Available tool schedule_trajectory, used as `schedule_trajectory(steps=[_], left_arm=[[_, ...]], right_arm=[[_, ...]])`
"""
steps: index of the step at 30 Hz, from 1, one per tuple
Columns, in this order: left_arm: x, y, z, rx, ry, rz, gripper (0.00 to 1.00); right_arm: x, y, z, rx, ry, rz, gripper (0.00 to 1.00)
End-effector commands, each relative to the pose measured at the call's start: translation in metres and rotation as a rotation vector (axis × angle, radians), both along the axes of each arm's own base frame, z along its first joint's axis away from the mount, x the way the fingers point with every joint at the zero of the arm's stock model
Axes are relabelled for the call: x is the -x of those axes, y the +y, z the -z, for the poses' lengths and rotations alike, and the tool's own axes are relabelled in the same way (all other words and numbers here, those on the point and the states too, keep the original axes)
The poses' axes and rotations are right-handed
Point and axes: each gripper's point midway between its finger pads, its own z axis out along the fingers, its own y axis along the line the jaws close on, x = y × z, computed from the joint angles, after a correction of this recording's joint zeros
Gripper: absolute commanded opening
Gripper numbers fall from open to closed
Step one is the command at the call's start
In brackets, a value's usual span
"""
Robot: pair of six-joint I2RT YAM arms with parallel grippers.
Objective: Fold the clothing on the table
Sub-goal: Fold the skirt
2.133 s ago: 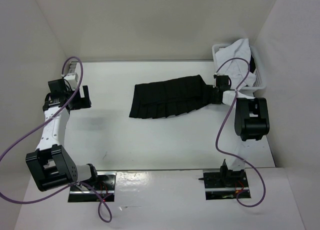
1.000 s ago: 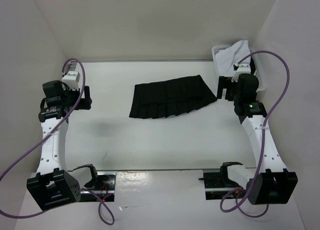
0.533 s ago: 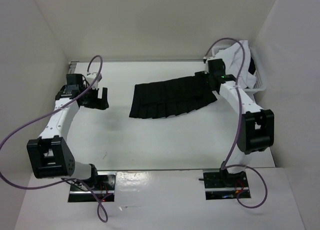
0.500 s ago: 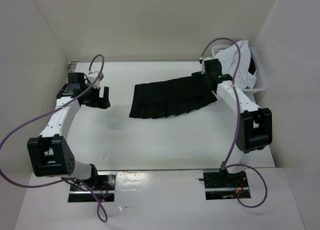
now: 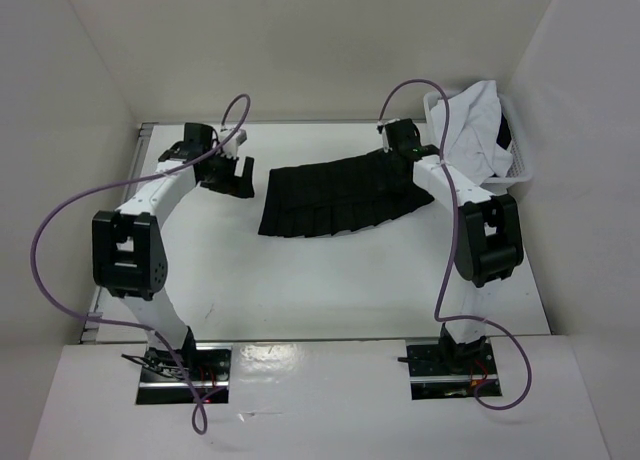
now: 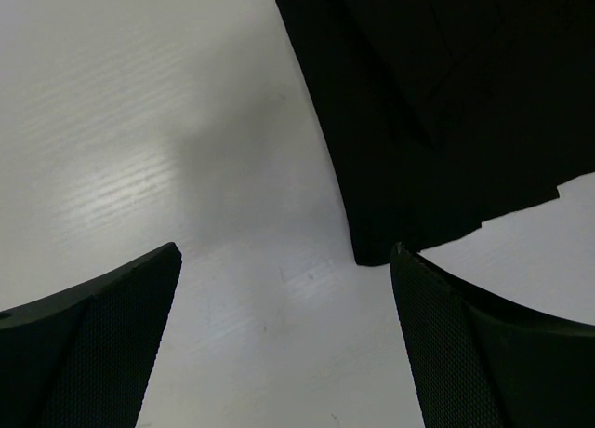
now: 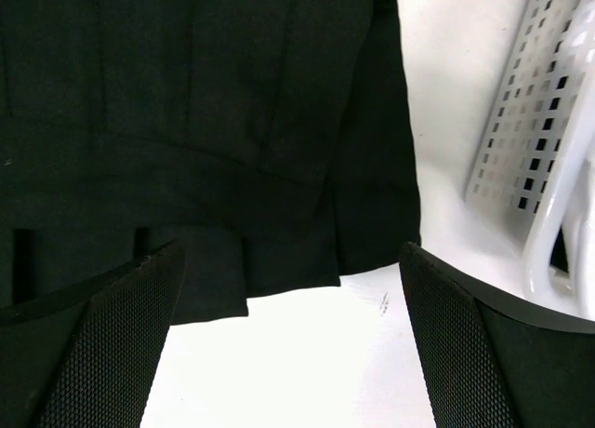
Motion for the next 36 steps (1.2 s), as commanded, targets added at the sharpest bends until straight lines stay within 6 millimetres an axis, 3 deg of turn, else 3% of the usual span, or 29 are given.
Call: schedule_trajectory(steps=[1,5,6,8,9,11,13,16,18,20,26,34,36], left_arm=[[-0.042,-0.012,-0.022,0.067,-0.091,-0.019,0.99],[-0.062,-0.025,0.004,0.127,-0.036,0.002,0.99],[-0.075,-0.029,-0.007,0.147,-0.067,0.018,0.99],[-0.083,-0.041,0.006,0.201,-0.022,0.051,0.99],[-0.092,-0.045,-0.004,0.219,-0.041,0.068,0.99],[-0.098,-0.051,0.007,0.246,-0.022,0.103,0.99],[-0.109,-0.057,0.002,0.237,-0.055,0.130,0.99],[-0.114,-0.066,0.024,0.247,-0.021,0.176,0.99],[-0.116,-0.075,0.023,0.252,-0.023,0.221,0.99],[-0.116,-0.080,0.040,0.247,0.016,0.234,0.99],[-0.120,-0.093,0.059,0.225,0.041,0.274,0.99],[-0.117,-0.093,0.080,0.194,0.084,0.267,0.99],[-0.115,-0.093,0.091,0.193,0.104,0.265,0.94]], right_arm=[[-0.006,-0.009,-0.003,0.047,-0.029,0.006,0.99],[-0.004,-0.014,0.002,0.080,-0.022,0.004,0.99],[-0.001,-0.015,0.005,0.088,-0.013,-0.004,0.99],[-0.001,-0.016,0.005,0.096,-0.012,-0.012,0.99],[0.001,-0.016,0.008,0.098,-0.003,-0.012,0.99],[0.003,-0.018,0.011,0.113,0.008,-0.028,0.99],[0.003,-0.018,0.007,0.111,-0.001,-0.027,0.99],[0.007,-0.020,0.011,0.129,0.019,-0.043,0.99],[0.007,-0.020,0.011,0.129,0.019,-0.043,0.99],[0.009,-0.021,0.012,0.137,0.029,-0.051,0.99],[0.006,-0.020,0.010,0.143,0.029,-0.058,0.99],[0.001,-0.017,0.014,0.137,0.038,-0.064,0.99],[0.001,-0.017,0.018,0.140,0.047,-0.065,0.99]])
